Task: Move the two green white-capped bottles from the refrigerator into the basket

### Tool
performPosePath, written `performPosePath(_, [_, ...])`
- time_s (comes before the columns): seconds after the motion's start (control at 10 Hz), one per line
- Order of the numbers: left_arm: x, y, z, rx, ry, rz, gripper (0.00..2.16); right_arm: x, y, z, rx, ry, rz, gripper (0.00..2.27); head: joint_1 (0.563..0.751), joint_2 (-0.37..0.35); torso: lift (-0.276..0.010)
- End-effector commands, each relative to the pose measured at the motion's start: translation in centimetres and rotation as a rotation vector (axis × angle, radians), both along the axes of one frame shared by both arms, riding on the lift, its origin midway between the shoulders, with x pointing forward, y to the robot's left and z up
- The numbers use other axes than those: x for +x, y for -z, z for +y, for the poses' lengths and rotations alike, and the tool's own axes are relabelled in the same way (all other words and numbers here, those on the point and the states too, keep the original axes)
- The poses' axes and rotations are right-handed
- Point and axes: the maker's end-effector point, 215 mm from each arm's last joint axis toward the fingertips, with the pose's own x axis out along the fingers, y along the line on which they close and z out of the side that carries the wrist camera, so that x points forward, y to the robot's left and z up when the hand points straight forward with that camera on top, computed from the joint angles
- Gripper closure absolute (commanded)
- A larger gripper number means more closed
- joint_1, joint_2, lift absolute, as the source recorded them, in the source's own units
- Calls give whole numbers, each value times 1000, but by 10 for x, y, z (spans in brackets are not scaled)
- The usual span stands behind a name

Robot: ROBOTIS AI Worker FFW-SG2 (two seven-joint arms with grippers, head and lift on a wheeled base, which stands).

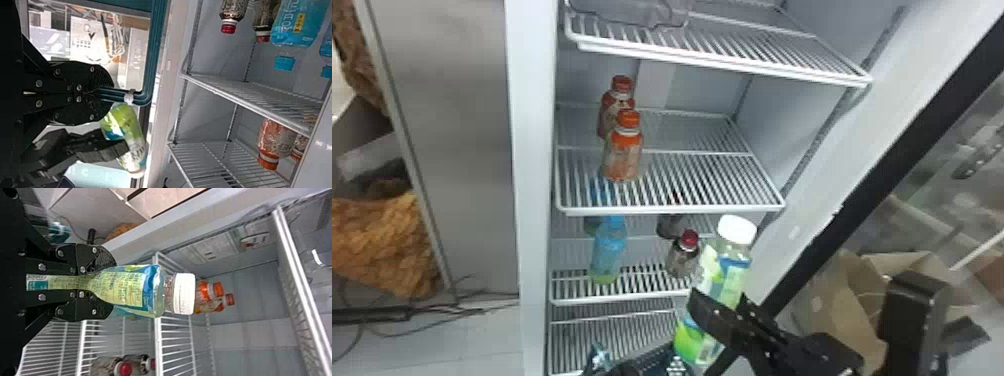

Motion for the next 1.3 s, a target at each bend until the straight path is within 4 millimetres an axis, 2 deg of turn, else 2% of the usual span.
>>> performPosePath(0.0, [1,0,1,1,-5,-1,1214,-13,11,-6,-24,11,54,1053,695,-350,-4])
performPosePath(0.4, [2,1,1,1,-10,1,1216,-43,57,-5,-10,5,219,1053,695,-350,-4])
performPosePath(0.7, [1,0,1,-3,-10,4,1214,-46,93,-9,26,22,288,1053,695,-350,-4])
performPosePath(1.0, [1,0,0,-3,-8,4,1214,-54,121,3,84,5,357,1052,695,-350,-4])
performPosePath(1.2, [0,1,0,-5,-9,8,1216,-58,130,11,109,-11,389,1042,695,-350,-4])
